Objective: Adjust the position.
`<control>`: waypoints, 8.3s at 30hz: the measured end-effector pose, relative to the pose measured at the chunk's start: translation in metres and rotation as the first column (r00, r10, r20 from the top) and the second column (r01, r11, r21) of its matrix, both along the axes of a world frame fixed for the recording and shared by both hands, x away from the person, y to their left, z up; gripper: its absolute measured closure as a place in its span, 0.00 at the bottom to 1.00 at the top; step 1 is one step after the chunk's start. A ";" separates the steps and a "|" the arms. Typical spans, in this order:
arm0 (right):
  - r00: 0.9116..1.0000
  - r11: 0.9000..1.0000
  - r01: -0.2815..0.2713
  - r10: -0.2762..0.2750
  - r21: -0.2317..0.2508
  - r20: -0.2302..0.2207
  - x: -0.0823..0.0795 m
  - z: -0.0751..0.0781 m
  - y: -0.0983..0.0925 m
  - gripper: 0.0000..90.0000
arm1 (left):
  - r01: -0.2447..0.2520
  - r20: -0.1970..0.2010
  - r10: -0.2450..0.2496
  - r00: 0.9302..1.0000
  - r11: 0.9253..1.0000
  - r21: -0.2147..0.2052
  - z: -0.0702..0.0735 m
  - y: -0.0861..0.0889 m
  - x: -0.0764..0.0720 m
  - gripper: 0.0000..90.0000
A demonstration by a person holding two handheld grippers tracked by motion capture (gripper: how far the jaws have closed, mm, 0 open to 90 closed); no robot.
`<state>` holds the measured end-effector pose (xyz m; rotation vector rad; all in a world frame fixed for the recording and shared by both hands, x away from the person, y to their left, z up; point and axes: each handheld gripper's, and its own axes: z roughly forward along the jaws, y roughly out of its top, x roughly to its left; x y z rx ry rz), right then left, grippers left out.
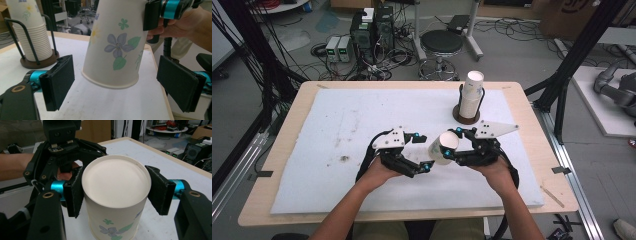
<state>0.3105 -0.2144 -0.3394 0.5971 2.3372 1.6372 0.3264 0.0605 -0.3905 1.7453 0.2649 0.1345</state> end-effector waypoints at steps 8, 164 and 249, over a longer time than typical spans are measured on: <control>1.000 1.000 -0.014 0.014 0.005 -0.005 -0.001 -0.002 0.004 0.41 | -0.003 0.007 0.003 1.000 1.000 0.019 -0.004 -0.013 0.002 0.16; 0.962 0.952 -0.262 0.271 0.159 -0.040 0.002 -0.038 -0.025 0.42 | 0.186 -0.054 -0.187 0.981 0.982 -0.022 0.003 0.013 0.003 0.39; 0.969 0.829 -0.219 0.245 -0.514 -0.018 0.009 -0.003 0.056 0.44 | 0.173 -0.065 -0.173 0.983 0.739 0.650 0.081 -0.021 0.013 0.43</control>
